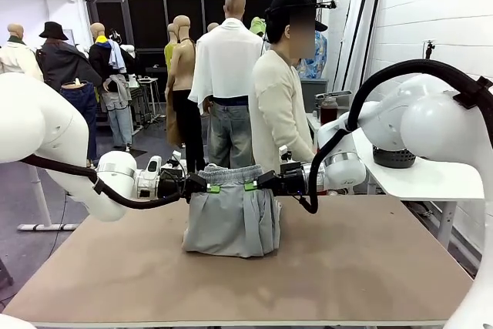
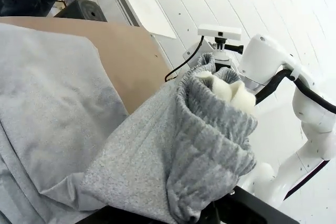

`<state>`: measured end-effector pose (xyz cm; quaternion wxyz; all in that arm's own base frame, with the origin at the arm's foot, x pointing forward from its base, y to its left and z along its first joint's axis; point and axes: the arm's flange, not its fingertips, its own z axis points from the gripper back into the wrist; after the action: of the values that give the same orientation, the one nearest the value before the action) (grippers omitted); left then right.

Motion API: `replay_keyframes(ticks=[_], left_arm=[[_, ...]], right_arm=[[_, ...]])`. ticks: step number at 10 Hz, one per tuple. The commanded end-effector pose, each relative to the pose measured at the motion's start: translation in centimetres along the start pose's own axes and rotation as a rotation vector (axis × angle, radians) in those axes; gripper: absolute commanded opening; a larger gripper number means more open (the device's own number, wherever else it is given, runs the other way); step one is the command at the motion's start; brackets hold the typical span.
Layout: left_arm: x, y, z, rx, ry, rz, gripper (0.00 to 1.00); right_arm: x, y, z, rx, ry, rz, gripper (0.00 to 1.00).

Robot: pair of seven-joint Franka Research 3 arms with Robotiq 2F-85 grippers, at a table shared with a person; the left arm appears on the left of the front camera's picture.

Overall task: Fold the training pants.
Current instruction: Fold the Training pants in half.

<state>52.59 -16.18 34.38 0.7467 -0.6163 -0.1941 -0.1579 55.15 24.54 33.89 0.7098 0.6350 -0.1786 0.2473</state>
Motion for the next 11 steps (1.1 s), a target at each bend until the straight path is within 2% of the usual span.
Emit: replay_keyframes(ticks=[1, 4, 7, 11], left_arm=[[2.2, 0.4, -0.3, 0.036, 0.001, 0.041, 0.0], [5.4, 1.8, -0.7, 0.126, 0.01, 0.198, 0.0], [6.4, 3.9, -1.0, 0.169, 0.01, 0.337, 0.0], [7.0, 6.8, -0.8, 0.166, -0.028, 0.399, 0.0]], right_arm=[[0.9, -1.1, -0.1, 0.006, -0.033, -0.051, 0.0], [1.7, -3.8, 0.0, -0.005, -0.093, -0.161, 0.0], [1.9, -5.3, 0.2, -0.024, -0.113, -0.262, 0.0], [2.3, -7.8, 0.8, -0.064, -0.129, -0.359, 0.0]])
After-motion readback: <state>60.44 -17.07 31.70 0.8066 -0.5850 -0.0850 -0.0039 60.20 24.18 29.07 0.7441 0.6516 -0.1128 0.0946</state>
